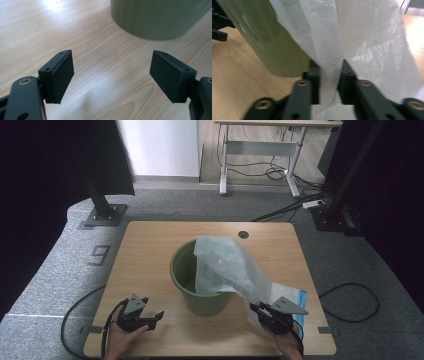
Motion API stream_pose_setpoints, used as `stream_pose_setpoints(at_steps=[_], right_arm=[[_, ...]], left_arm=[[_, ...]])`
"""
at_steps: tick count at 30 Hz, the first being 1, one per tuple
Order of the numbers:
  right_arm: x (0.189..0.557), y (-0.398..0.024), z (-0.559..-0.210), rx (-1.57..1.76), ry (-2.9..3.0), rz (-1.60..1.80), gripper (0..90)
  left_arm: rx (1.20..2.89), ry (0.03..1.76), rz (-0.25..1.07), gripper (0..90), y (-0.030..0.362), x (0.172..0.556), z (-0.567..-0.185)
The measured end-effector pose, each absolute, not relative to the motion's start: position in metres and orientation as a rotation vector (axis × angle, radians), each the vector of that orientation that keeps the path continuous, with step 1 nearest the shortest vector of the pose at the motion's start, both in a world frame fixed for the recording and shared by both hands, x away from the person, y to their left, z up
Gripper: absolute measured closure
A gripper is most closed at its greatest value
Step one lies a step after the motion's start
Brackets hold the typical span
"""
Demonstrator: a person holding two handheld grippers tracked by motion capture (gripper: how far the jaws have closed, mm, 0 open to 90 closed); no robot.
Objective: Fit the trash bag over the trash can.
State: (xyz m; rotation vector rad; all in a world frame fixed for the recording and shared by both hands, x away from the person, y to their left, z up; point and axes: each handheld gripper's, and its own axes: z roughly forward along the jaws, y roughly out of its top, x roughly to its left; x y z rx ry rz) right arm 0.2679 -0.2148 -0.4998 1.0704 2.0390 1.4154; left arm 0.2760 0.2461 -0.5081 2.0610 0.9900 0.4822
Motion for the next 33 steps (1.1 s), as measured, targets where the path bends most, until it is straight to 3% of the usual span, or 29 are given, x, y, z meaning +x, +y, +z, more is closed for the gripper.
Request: stream_pose_setpoints(at_steps=[4, 18, 33], right_arm=[[0.267, -0.22, -0.492, 1.044, 1.99, 1.435, 88.0], [0.269, -0.224, -0.457, 0.895, 1.917, 1.454, 88.2], [0.258, -0.212, -0.422, 0.723, 1.927, 1.417, 88.2]], left_arm=[[2.039, 0.975, 0.502, 19.5, 0.246, 0.272, -0.498], [1.954, 0.952, 0.578, 21.9, 0.234, 0.256, -0.453], [1.892, 0.819, 0.642, 22.2, 0.204, 0.257, -0.393]])
